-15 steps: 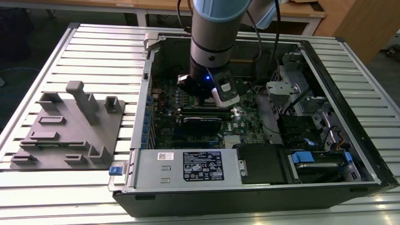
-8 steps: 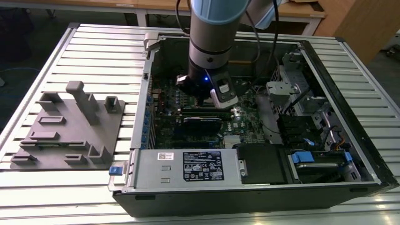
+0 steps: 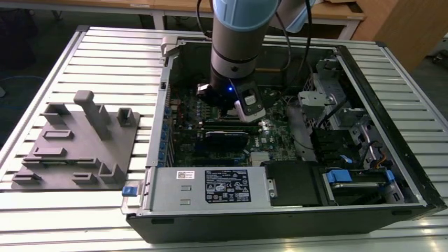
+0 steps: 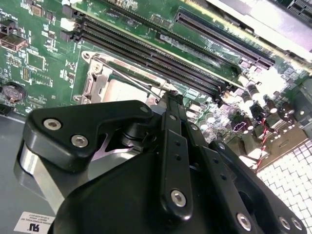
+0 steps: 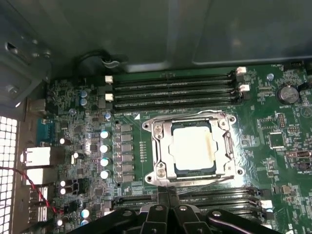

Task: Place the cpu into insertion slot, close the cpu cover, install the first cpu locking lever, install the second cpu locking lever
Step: 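Install the second cpu locking lever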

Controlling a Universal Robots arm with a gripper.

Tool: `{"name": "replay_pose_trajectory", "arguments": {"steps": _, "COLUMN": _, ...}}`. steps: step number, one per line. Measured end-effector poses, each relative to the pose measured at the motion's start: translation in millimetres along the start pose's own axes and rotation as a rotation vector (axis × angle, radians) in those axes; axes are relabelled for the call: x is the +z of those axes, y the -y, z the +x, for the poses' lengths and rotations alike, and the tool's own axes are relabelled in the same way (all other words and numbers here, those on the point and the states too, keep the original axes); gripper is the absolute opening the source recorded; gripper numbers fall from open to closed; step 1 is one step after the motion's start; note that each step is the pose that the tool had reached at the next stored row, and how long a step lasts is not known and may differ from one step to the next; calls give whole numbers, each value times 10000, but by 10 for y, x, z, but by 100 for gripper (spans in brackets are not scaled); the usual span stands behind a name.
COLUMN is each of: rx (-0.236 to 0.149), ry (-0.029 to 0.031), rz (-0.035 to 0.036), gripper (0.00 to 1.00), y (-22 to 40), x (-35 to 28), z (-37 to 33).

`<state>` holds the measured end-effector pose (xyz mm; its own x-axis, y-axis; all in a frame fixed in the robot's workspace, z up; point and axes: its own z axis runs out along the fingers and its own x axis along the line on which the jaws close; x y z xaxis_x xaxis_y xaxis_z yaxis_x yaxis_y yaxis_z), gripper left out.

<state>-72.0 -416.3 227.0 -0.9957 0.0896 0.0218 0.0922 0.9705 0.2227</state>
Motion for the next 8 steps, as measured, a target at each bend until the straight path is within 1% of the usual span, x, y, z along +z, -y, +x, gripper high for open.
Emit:
{"name": "replay_pose_trajectory", "arguments": {"steps": 2, "rx": 0, "ry": 0, "rz": -14, "gripper": 10, "y": 2, "x": 1, "z": -1}}
{"name": "replay_pose_trajectory", "arguments": {"steps": 8, "rx": 0, "ry": -1, "rz": -16, "gripper": 10, "y": 33, "x": 6, "z": -3}}
